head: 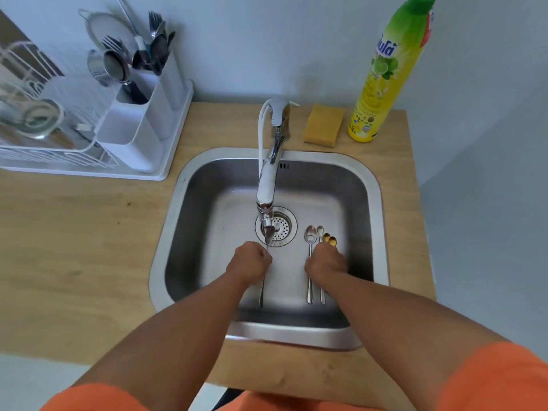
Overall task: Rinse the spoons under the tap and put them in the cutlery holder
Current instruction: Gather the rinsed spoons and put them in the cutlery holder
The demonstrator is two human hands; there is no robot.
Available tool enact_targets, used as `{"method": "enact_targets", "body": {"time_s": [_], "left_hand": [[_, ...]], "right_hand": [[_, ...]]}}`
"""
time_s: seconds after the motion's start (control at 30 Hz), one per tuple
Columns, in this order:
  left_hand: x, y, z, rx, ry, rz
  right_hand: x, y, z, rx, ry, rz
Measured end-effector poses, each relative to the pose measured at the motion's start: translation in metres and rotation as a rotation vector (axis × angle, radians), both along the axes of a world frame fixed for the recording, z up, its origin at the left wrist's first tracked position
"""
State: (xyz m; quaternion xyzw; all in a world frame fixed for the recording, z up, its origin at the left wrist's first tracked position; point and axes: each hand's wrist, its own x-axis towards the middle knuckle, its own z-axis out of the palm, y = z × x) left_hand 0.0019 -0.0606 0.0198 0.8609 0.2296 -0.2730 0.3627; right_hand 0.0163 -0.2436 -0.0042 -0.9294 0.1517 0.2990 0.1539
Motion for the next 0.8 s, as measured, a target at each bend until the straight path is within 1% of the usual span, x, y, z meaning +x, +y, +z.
{"method": "enact_targets", "body": {"time_s": [0.1,0.17,0.3,0.37,0.43,0.5,0.63,0.7,0.8], "left_hand": [[0.007,0.032,0.019,0.053,-0.162,0.045],[0.014,0.052,0.04,0.034,-0.284,0.073],[0.032,0.094,0.099,0.048,-0.477,0.043],[0.046,0.115,0.133,0.051,-0.572,0.077],[0.06,0.137,0.168,0.07,-0.673,0.132],[0.074,0.159,0.198,0.097,-0.781,0.176],[0.096,0.199,0.241,0.301,-0.989,0.279],[0.105,0.213,0.249,0.404,-1.026,0.337],[0.113,0.228,0.245,0.517,-0.972,0.341]], "right_hand": [[-0.001,0.004,0.001,0.003,0.043,0.033],[-0.003,0.008,0.003,0.025,0.066,0.067],[-0.009,0.019,0.007,0.1,0.071,0.168],[-0.013,0.027,0.01,0.126,0.047,0.237],[-0.017,0.036,0.012,0.151,-0.008,0.298],[-0.02,0.046,0.016,0.198,-0.109,0.353],[-0.022,0.072,0.035,0.345,-0.318,0.437],[-0.019,0.089,0.048,0.388,-0.393,0.453],[-0.012,0.117,0.069,0.451,-0.475,0.483]]}}
